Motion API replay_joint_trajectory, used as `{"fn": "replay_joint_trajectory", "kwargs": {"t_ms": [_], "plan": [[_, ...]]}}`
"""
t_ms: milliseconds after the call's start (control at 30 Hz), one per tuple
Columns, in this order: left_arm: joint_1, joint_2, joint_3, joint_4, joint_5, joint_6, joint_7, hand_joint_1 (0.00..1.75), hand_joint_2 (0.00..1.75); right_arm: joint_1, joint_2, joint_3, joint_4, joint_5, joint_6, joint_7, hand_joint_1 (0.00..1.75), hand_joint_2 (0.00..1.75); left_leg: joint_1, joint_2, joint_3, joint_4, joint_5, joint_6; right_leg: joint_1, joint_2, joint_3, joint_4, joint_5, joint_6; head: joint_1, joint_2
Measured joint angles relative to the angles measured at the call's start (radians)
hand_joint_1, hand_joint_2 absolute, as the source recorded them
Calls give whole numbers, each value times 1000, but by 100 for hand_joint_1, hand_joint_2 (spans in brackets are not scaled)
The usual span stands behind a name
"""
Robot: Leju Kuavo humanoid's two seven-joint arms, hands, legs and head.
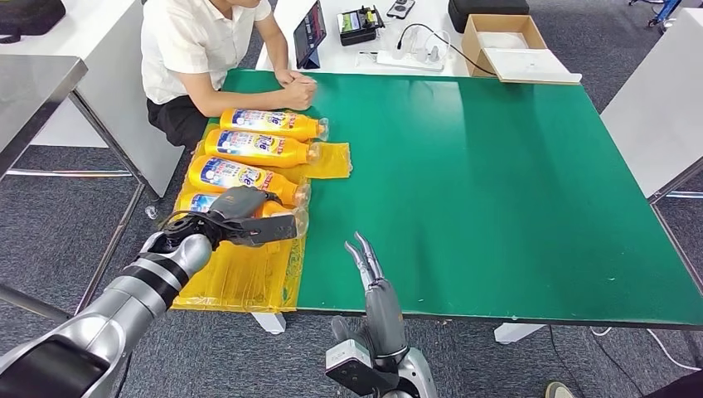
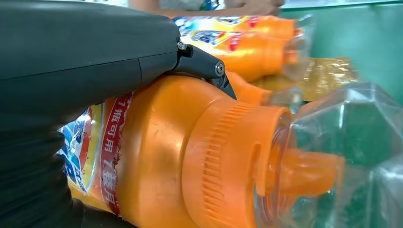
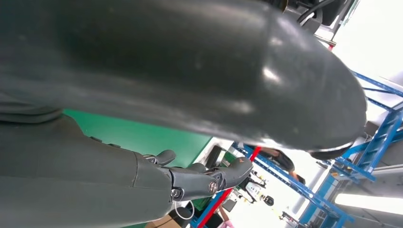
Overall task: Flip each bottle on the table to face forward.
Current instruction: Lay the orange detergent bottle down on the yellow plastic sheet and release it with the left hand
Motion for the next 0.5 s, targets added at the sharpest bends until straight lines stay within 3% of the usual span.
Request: {"fn": "replay_joint_trajectory", "kwargs": {"t_ms": [133,167,267,300,500], "plan": [[6,12,-46,-42,51,-13,-34,175,175,1,0,-5,0,-9,-1,-9,0,0,0,0,0,0,0,0,0,0,0,0,0,0,0,0],[9,14,-58,-53,66,-17,-35,158,175,1,0,-5,0,-13,-1,-12,0,0,0,0,0,0,0,0,0,0,0,0,0,0,0,0],[12,16,-93,-61,115,-37,-13,30,175,-2,2,-5,3,-30,1,-24,0,0,0,0,0,0,0,0,0,0,0,0,0,0,0,0],[10,15,-102,-52,141,-46,-9,3,175,-5,4,-5,6,-40,3,-29,0,0,0,0,0,0,0,0,0,0,0,0,0,0,0,0],[0,1,-140,107,203,-29,7,0,175,-33,23,-4,48,-89,18,-50,0,0,0,1,1,0,0,0,0,1,0,0,0,0,0,0]]}}
